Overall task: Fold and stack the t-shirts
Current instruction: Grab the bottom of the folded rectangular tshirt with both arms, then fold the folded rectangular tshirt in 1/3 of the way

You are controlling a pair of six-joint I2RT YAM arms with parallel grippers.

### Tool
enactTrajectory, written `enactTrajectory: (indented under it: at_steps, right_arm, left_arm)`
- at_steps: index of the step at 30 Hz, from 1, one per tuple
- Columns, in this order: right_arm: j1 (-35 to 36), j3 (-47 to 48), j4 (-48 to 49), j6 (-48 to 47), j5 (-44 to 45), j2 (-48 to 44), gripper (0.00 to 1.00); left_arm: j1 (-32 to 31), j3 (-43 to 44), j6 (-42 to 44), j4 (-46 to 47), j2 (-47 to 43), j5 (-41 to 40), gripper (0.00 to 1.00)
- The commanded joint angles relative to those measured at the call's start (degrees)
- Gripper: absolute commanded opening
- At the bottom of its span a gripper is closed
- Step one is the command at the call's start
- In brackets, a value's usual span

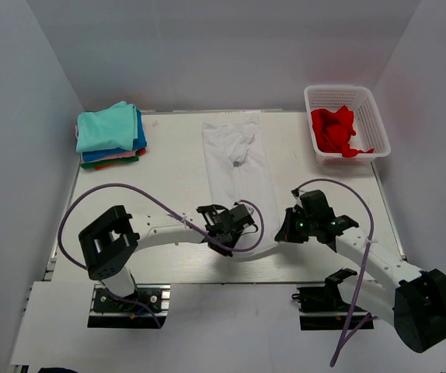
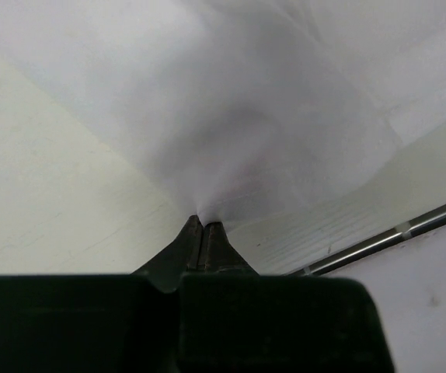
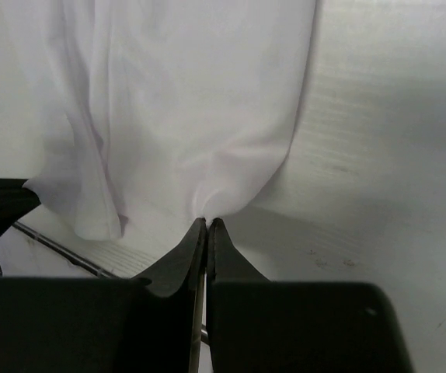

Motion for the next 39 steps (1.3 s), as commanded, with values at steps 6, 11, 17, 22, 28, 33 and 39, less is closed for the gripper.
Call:
enactTrajectory:
  at_steps: [6,11,17,22,28,33,39]
  right_arm:
    - [-0.13,10.86,2.94,-0.76,6.50,4.34,0.00]
    - [-0.40,18.41,3.29,-0.84,12.30,10.66,0.00]
    - [-1.27,26.93,5.49,-0.06,18.63,17.43,0.00]
    - [-2.59,35.03,4.17,1.18,17.06,25.70,0.00]
    - [-3.38,45.47,3.91,-0.05,16.00,35.90,0.00]
    - [-4.44,50.67,3.29,-0.49,16.00,41.52,0.00]
    - [-5.76,57.35,1.72,-0.93,16.26,48.82,0.00]
  left_arm:
    - [2.98,7.49,-1.78,2.59,-4.81,-11.88,0.00]
    - [7.45,10.65,-1.87,6.63,-3.75,-19.79,0.00]
    - [13.09,16.27,2.69,9.01,-0.06,-21.12,0.00]
    - [17.57,23.12,6.82,9.98,4.51,-18.57,0.00]
    - [22.14,26.56,8.14,9.36,7.85,-16.46,0.00]
    - [24.70,27.70,8.68,10.68,9.70,-14.70,0.00]
    - [27.68,31.65,9.73,10.69,15.49,-11.27,0.00]
